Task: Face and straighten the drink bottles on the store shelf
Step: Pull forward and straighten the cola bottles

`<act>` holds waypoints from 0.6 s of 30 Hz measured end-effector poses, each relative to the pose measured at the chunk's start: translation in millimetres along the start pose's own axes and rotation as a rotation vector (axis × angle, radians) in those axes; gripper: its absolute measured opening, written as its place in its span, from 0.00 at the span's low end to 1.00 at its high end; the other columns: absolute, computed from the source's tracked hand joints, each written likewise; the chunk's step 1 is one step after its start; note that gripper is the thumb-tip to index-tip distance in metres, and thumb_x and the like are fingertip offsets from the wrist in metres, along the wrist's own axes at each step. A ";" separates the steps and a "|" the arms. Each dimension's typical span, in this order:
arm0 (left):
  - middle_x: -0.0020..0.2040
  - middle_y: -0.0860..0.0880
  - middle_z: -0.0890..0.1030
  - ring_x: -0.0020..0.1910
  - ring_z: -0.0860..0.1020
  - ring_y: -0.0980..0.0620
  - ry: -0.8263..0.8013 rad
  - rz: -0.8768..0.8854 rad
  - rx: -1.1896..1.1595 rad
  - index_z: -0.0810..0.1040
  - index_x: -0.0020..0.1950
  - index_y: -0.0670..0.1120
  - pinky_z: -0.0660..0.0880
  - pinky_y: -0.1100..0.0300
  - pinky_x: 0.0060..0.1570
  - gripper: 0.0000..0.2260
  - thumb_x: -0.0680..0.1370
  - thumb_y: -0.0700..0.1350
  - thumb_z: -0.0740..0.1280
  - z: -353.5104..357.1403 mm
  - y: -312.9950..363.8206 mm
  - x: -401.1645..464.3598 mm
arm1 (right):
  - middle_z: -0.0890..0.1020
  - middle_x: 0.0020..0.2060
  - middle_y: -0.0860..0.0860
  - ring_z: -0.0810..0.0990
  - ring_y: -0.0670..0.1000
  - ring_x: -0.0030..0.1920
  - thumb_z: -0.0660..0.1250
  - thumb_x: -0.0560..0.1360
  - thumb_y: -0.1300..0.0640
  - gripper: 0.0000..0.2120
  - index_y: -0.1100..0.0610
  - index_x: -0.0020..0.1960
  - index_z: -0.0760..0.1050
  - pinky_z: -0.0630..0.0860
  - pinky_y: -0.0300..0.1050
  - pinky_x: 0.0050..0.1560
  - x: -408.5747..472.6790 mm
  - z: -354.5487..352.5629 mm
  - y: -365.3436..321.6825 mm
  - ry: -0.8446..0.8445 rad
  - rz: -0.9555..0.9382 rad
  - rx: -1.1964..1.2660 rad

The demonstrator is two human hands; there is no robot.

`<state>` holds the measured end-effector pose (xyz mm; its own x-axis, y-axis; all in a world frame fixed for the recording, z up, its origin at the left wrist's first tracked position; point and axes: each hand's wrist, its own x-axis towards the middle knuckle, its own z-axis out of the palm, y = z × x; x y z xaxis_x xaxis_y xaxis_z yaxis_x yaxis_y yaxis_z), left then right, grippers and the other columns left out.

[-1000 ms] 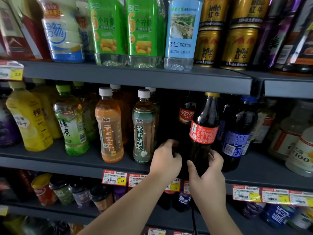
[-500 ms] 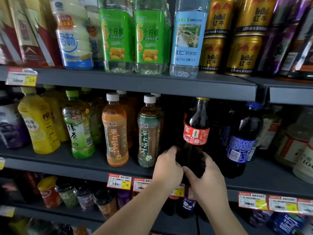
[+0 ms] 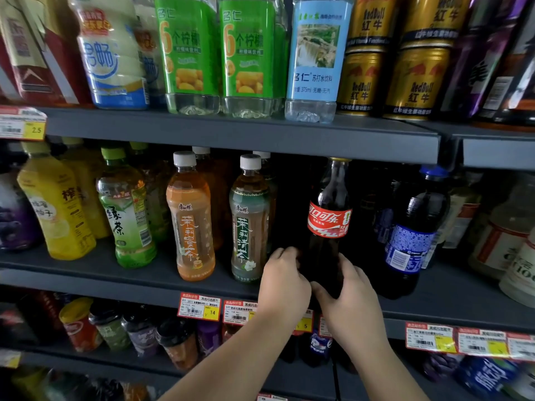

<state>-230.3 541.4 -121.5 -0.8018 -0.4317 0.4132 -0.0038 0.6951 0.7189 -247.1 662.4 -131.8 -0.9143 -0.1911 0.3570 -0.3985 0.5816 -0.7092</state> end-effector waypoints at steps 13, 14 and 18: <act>0.45 0.54 0.71 0.39 0.72 0.60 -0.007 -0.068 -0.068 0.73 0.50 0.48 0.69 0.73 0.33 0.13 0.73 0.31 0.60 -5.0 2.5 -2.8 | 0.78 0.55 0.46 0.74 0.45 0.50 0.67 0.77 0.55 0.26 0.45 0.71 0.63 0.71 0.40 0.43 4.2 3.9 4.0 -0.069 0.061 0.038; 0.45 0.54 0.72 0.39 0.72 0.60 -0.005 -0.067 -0.068 0.74 0.51 0.48 0.69 0.73 0.33 0.13 0.73 0.31 0.60 -4.8 2.1 -2.5 | 0.78 0.55 0.45 0.74 0.45 0.50 0.67 0.77 0.55 0.26 0.45 0.72 0.63 0.70 0.39 0.43 4.0 3.6 4.3 -0.072 0.059 0.030; 0.46 0.54 0.72 0.40 0.72 0.59 -0.018 -0.050 -0.080 0.75 0.52 0.47 0.68 0.73 0.33 0.13 0.73 0.31 0.61 -6.3 0.9 -2.6 | 0.76 0.51 0.39 0.75 0.43 0.51 0.68 0.77 0.56 0.27 0.44 0.72 0.64 0.68 0.32 0.42 2.6 1.9 2.1 -0.068 0.053 0.033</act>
<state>-224.4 539.5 -118.4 -0.8123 -0.4542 0.3659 0.0028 0.6243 0.7812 -250.4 661.6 -133.5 -0.9364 -0.2145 0.2777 -0.3509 0.5662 -0.7459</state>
